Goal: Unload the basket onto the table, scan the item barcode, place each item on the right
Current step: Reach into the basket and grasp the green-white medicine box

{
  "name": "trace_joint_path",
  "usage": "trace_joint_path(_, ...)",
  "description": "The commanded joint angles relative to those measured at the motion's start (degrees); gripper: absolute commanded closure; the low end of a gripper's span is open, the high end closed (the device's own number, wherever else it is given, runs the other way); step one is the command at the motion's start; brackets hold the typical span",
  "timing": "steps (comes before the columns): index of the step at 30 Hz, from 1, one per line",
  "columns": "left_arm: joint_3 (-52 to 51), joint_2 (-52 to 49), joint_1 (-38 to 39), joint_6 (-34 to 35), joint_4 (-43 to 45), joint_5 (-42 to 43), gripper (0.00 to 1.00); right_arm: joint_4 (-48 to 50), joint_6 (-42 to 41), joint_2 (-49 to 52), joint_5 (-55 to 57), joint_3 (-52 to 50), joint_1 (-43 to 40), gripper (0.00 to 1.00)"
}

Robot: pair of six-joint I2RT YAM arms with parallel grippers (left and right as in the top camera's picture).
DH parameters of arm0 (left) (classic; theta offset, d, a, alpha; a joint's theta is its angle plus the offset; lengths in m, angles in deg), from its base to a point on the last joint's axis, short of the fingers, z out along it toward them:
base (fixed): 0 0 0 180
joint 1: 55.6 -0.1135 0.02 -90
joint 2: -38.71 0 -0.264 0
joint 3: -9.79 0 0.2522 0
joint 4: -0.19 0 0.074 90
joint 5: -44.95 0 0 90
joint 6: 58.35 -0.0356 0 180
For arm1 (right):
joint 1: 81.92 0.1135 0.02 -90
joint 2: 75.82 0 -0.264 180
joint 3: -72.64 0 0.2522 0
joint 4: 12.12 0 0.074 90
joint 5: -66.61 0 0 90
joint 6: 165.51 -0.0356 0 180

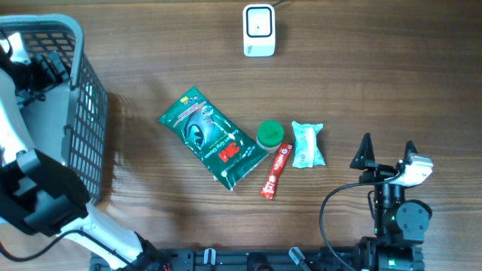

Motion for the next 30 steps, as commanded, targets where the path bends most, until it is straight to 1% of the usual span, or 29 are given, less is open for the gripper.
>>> trace_joint_path(1,0.76,-2.67,0.11,-6.38,-0.31,4.24,0.0,0.2,0.72,-0.42,-0.76,-0.07,-0.02,0.0)
trace_joint_path(10,0.68,-8.39,0.7,-9.16,1.38,3.5,0.0,0.2,0.7,-0.42,-0.79,-0.07,-0.02,0.0)
trace_joint_path(15,0.68,-11.78,1.84,-9.14,2.78,2.67,0.0,0.2,0.7,-0.42,-0.79,-0.07,-0.02,0.0)
trace_joint_path(20,0.63,-14.4,3.23,-9.11,4.07,-1.25,0.0,0.2,0.7,-0.42,-0.76,-0.07,-0.02,0.0)
trace_joint_path(30,0.48,-19.17,3.32,-9.09,2.38,-2.1,0.01,0.2,0.7,-0.42,-0.79,-0.07,-0.02,0.0)
